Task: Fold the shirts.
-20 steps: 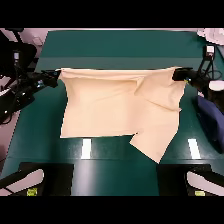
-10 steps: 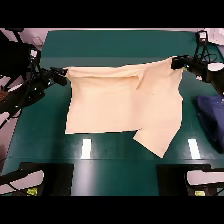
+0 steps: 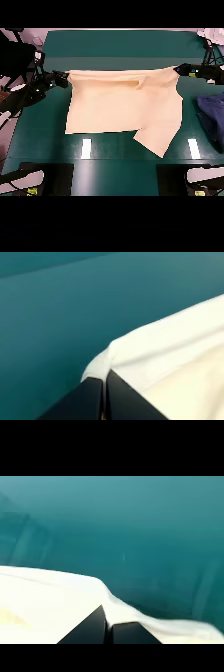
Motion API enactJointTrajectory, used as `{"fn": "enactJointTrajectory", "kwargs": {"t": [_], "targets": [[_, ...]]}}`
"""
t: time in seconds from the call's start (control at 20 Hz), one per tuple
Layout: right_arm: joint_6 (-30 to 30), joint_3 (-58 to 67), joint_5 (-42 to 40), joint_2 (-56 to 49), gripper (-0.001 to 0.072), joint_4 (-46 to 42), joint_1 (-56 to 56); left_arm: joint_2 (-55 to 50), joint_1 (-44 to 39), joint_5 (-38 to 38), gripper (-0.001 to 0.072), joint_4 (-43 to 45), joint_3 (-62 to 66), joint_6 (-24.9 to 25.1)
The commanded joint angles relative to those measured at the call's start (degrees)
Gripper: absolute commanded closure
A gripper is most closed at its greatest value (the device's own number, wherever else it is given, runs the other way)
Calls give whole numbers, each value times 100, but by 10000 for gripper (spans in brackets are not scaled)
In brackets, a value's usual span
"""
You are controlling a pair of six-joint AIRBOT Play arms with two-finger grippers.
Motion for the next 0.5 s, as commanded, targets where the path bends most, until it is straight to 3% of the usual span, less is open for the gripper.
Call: {"fn": "enactJointTrajectory", "kwargs": {"t": [0.0,0.15,0.45], "targets": [[420,9,1082,-15,692,-225,-350,-4,-4,-614,686,1976,4,-1742],[839,-173,1325,-11,693,-833,-422,-4,-4,-776,687,2879,-2,-2758],[828,-1252,1093,4,693,-846,-470,-4,-4,-1047,686,3646,-28,-3289]]}}
